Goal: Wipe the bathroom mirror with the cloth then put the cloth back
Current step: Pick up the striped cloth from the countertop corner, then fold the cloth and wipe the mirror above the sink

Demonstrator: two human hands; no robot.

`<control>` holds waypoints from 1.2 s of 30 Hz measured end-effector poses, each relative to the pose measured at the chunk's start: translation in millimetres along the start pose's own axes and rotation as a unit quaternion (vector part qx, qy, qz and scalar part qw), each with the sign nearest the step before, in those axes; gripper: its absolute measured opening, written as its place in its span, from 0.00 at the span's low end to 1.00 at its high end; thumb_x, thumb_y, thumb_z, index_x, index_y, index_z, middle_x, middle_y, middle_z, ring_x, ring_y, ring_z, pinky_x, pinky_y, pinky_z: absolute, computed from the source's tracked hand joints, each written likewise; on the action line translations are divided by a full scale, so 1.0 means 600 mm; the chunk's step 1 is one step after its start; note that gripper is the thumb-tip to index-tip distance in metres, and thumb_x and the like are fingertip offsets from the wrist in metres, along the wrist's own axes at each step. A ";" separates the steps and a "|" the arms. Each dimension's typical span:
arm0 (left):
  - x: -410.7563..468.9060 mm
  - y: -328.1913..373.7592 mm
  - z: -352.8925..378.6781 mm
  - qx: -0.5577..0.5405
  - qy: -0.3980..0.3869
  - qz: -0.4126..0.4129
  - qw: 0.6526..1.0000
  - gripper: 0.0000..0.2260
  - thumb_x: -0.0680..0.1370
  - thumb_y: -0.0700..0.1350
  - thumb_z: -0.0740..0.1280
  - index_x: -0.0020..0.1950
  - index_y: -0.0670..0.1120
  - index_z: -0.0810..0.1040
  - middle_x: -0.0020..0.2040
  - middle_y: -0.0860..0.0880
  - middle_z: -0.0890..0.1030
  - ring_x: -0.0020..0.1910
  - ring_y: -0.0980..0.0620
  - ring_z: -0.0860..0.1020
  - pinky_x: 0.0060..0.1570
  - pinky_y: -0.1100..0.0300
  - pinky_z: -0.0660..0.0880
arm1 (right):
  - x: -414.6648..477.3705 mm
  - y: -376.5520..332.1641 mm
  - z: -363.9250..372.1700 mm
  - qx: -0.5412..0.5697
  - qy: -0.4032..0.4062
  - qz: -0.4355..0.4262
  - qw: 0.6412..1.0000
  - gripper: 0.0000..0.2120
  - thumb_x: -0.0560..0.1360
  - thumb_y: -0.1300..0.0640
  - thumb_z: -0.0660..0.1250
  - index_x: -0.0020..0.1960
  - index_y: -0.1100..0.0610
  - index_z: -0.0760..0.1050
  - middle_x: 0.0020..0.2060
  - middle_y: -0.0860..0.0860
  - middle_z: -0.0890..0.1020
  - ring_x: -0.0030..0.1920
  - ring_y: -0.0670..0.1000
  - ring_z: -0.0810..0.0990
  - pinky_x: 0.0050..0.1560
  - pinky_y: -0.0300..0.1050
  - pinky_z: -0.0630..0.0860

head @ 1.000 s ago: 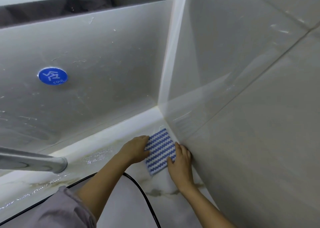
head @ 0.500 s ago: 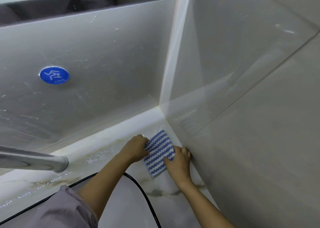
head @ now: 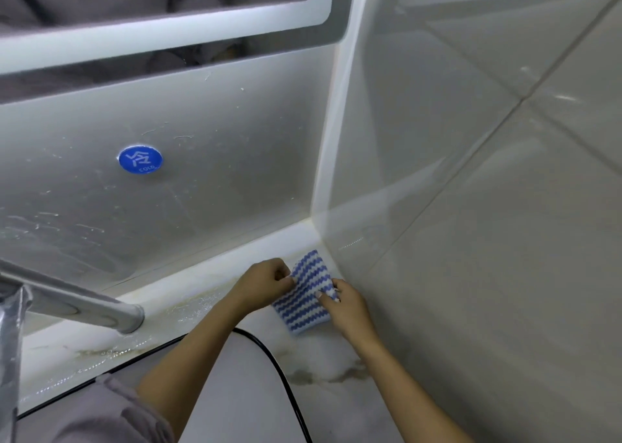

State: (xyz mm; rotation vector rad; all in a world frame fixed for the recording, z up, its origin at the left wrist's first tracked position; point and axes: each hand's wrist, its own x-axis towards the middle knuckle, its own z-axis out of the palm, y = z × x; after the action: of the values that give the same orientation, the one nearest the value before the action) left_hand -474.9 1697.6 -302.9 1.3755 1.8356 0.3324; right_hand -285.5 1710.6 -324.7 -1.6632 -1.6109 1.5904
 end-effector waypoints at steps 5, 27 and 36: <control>-0.050 0.047 -0.048 -0.081 0.058 0.007 0.995 0.06 0.77 0.52 0.64 0.44 0.50 0.75 0.43 0.51 0.81 0.42 0.53 0.79 0.41 0.57 0.77 | -0.037 -0.063 -0.024 0.055 -0.015 -0.049 0.997 0.03 0.77 0.54 0.68 0.46 0.50 0.80 0.41 0.47 0.85 0.42 0.47 0.84 0.41 0.38 0.78; -0.381 0.085 -0.089 -0.623 -0.017 0.108 0.775 0.16 0.75 0.44 0.68 0.61 0.40 0.77 0.60 0.38 0.79 0.55 0.44 0.80 0.49 0.56 0.79 | -0.289 -0.209 -0.041 0.355 -0.219 -0.093 0.904 0.18 0.72 0.56 0.69 0.59 0.63 0.77 0.51 0.59 0.84 0.48 0.55 0.84 0.43 0.44 0.80; -0.459 0.048 -0.060 -0.660 0.085 0.078 0.742 0.19 0.69 0.41 0.71 0.59 0.37 0.77 0.56 0.38 0.81 0.53 0.43 0.82 0.43 0.56 0.80 | -0.344 -0.200 0.025 0.380 -0.260 -0.085 0.884 0.18 0.75 0.57 0.65 0.63 0.62 0.74 0.56 0.62 0.81 0.53 0.58 0.82 0.46 0.48 0.80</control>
State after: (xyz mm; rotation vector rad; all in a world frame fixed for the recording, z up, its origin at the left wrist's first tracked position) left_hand -457.0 1470.9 -140.8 0.4313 1.0355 1.5257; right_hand -301.0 1565.9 -134.6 -0.7010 -1.0243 2.2813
